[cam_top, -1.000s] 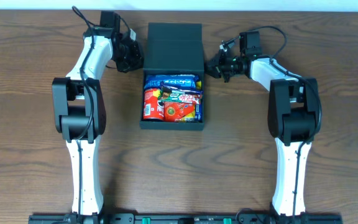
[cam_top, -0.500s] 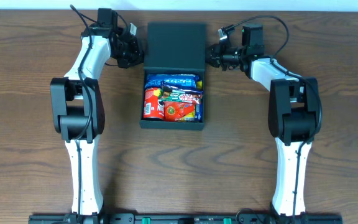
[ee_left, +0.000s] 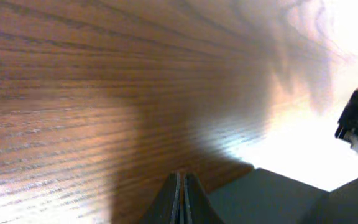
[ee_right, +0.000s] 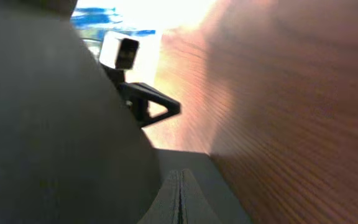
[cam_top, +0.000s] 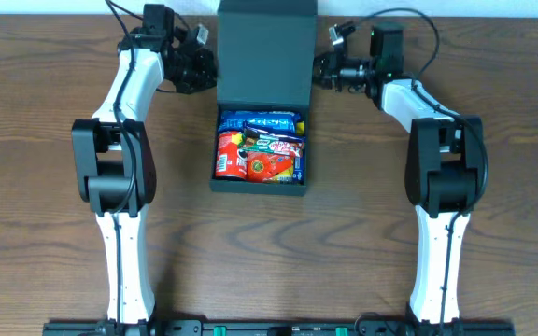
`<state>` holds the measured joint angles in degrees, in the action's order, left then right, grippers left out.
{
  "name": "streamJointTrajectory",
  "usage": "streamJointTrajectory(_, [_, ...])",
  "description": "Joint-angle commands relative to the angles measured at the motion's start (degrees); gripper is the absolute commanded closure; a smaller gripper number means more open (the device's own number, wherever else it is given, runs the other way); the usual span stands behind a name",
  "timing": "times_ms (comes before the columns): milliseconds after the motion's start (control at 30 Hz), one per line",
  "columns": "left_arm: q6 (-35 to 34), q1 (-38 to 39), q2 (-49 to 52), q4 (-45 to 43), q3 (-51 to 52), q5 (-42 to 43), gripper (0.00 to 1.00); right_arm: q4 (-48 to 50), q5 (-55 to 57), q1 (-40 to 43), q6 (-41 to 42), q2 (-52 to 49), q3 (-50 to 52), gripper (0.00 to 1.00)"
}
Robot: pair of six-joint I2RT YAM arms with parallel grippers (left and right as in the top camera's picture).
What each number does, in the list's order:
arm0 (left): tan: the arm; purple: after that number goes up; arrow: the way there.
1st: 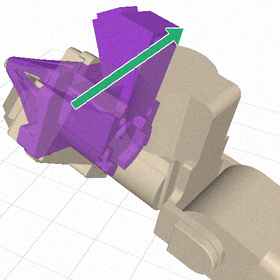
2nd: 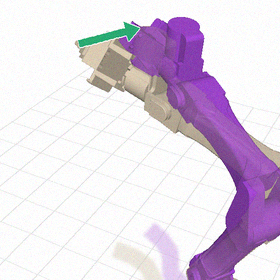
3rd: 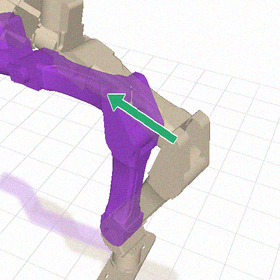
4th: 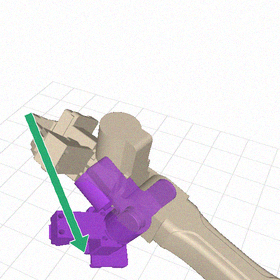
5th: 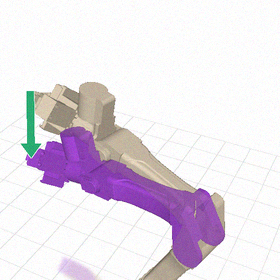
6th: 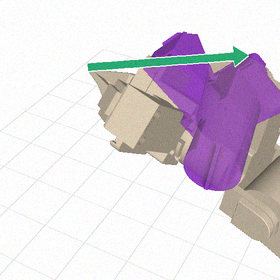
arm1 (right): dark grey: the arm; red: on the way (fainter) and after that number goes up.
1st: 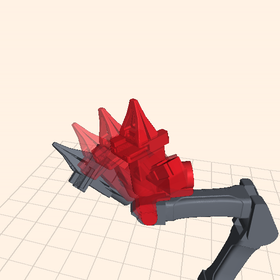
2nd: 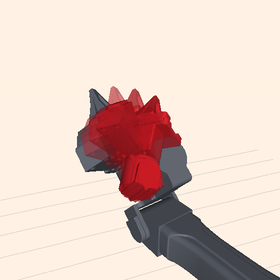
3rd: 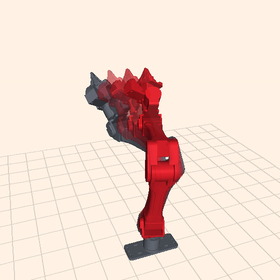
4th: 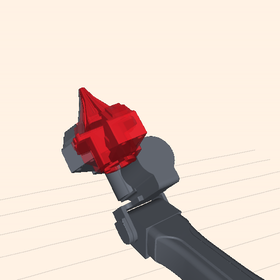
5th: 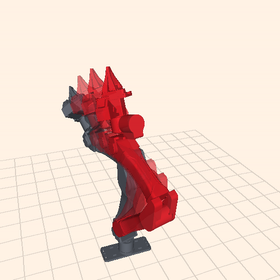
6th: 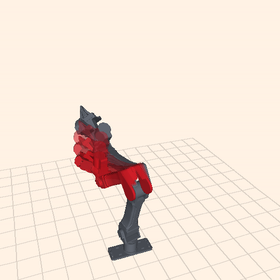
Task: Pack container
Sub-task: 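Swing the lid forward over the box with both grippers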
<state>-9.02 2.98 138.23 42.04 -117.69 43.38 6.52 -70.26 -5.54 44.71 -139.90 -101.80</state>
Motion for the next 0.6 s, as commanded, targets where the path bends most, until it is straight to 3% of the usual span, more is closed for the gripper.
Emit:
streamJointTrajectory(0, [3.91,0.15,-3.76,0.85,-1.77,4.11,0.94,0.28,-4.85,-0.63,-0.42,0.20,-3.61,0.98])
streamJointTrajectory(200, [6.45,0.13,-6.21,1.62,-1.77,4.83,0.95,0.28,-7.93,-0.92,0.76,0.74,-5.03,0.98])
streamJointTrajectory(567, [18.08,0.13,-13.22,6.95,-1.77,4.35,0.94,0.39,-13.20,-1.07,1.11,4.02,-5.03,0.98])
